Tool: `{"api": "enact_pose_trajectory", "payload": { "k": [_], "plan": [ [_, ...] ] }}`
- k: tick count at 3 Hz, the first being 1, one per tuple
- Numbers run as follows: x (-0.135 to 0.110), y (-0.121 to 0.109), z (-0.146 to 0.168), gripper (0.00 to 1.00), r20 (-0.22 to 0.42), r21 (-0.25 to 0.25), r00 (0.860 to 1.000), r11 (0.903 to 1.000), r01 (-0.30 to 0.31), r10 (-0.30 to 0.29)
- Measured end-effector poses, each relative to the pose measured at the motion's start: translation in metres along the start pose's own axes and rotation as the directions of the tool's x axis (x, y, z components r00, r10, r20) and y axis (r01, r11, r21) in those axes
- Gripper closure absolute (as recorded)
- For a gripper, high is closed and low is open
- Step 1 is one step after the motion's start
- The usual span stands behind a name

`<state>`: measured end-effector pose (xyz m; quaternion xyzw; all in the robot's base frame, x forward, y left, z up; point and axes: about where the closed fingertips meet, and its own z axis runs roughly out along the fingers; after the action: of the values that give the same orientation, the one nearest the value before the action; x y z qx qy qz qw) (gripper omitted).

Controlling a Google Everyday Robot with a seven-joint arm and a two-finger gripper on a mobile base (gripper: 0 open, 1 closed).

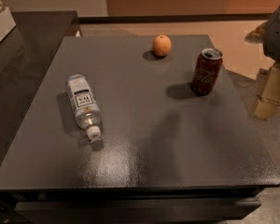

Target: Pick coke can

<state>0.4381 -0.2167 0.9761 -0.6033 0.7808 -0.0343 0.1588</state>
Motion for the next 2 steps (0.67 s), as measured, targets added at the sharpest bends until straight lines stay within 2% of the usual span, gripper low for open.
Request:
{"api": "enact_pose_trajectory", "payload": {
  "k": [1,2],
  "plan": [
    [0.000,-0.001,0.001,0.00,0.002,0.005,1.000,1.0000,0.000,0.000],
    [0.005,-0.013,0.019,0.00,0.042,-0.004,0.998,0.9991,-0.041,0.042]
  ]
}}
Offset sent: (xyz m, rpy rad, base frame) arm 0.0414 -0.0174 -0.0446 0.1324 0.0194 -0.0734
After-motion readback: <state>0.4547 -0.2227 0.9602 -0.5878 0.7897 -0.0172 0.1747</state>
